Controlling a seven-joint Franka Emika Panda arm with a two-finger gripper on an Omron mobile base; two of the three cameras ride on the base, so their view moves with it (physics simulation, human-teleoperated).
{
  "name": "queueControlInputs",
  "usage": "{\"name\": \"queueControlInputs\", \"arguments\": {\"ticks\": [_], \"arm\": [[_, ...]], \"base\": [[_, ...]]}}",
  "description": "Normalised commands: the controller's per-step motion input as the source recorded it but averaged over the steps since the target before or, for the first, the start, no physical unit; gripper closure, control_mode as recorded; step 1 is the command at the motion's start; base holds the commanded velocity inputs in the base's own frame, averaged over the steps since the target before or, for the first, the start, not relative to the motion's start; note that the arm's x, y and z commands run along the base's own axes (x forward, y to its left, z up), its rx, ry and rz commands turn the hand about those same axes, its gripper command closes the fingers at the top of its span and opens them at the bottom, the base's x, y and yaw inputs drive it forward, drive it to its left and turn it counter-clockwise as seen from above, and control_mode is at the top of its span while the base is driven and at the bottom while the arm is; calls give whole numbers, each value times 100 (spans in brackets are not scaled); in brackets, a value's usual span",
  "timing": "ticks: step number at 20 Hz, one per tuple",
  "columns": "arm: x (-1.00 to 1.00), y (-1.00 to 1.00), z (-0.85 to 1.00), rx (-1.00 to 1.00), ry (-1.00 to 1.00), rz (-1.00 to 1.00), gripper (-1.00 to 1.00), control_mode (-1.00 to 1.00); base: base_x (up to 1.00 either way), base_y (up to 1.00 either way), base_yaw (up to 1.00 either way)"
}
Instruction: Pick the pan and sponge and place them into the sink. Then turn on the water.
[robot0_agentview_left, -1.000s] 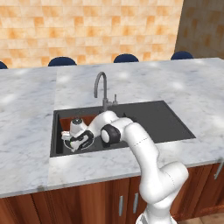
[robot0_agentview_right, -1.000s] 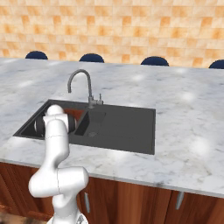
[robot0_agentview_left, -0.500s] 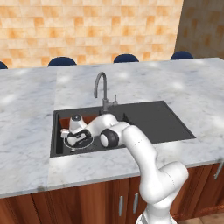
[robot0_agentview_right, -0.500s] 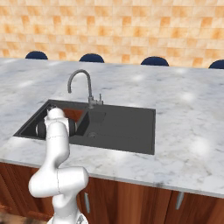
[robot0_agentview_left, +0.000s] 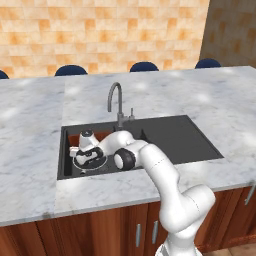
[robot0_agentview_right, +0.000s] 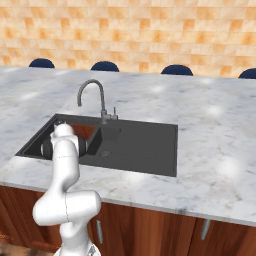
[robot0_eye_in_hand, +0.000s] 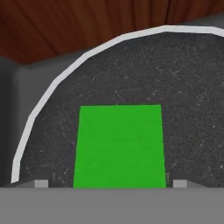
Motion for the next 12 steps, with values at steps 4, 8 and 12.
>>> {"name": "queueControlInputs", "arguments": {"ticks": [4,8,12], "arm": [[-14,5,9,0,-10,-2,-100,-100],[-16,3,24,0,-17,-2,-100,-100],[-27,0,29,2,-16,-2,-100,-100]], "base": [[0,0,0],[0,0,0],[0,0,0]]}}
